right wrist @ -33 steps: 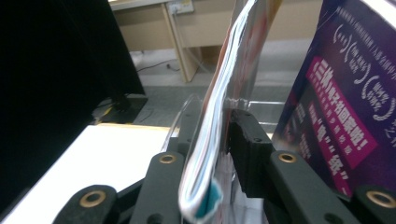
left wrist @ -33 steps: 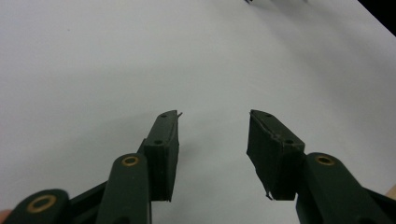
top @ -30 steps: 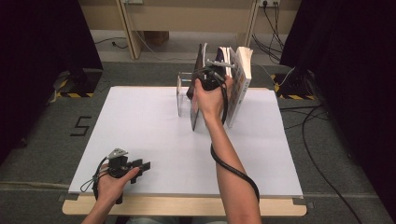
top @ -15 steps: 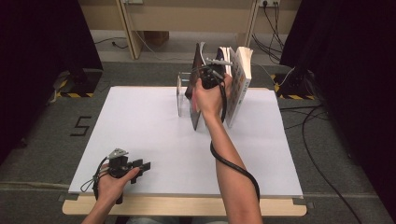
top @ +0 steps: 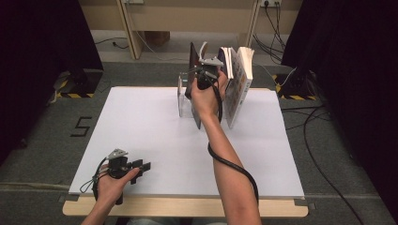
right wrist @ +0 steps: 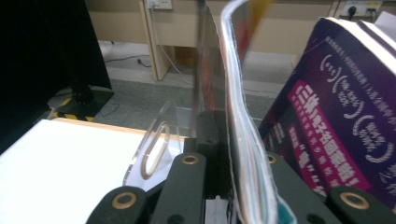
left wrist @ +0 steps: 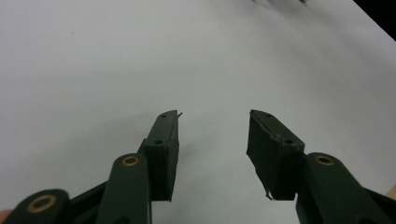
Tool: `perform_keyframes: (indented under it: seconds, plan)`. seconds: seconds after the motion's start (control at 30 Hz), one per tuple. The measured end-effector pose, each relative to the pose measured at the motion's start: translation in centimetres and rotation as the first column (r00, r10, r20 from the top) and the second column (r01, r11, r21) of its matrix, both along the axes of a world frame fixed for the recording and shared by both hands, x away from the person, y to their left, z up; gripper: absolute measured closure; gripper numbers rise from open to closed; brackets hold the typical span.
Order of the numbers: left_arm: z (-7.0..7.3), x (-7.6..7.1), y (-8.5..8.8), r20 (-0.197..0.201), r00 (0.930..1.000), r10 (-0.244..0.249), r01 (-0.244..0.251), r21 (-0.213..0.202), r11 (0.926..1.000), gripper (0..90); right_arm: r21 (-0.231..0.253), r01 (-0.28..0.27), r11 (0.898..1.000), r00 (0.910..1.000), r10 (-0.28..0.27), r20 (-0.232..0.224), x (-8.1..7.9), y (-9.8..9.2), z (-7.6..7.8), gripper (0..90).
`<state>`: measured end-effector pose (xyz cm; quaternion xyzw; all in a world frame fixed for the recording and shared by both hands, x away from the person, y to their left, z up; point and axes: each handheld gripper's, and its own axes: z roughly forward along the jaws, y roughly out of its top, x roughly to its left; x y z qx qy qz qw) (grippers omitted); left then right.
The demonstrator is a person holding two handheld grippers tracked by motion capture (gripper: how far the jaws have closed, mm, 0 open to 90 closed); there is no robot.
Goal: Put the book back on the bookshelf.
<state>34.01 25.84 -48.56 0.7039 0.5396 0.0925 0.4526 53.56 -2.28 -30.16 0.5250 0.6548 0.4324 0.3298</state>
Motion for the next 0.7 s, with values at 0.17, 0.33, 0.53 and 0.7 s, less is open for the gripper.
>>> perform_keyframes:
  seconds: [0.17,0.33,0.53,0.7]
  plan:
    - [-0.1,0.0,-0.2,-0.002,1.0,-0.004,0.004,0.0,1.0,53.0,0.004,0.014,1.0,0.9999,-0.014,-0.006,0.0,-0.4,0.0,87.1]
    - [0.0,-0.1,-0.1,0.001,1.0,-0.001,0.001,0.0,1.0,53.0,-0.016,0.015,1.0,0.9999,-0.015,-0.003,-0.3,-0.3,-0.2,85.3]
    - [0.0,-0.1,-0.2,0.001,1.0,-0.004,0.004,0.001,1.0,53.0,0.027,-0.004,1.0,0.9995,0.005,-0.031,-0.8,-1.0,0.2,76.1]
    - [-0.1,-0.1,-0.3,0.0,1.0,-0.008,0.008,0.004,1.0,53.0,0.131,-0.025,0.991,0.9971,0.035,-0.068,-1.3,-2.2,0.7,72.2]
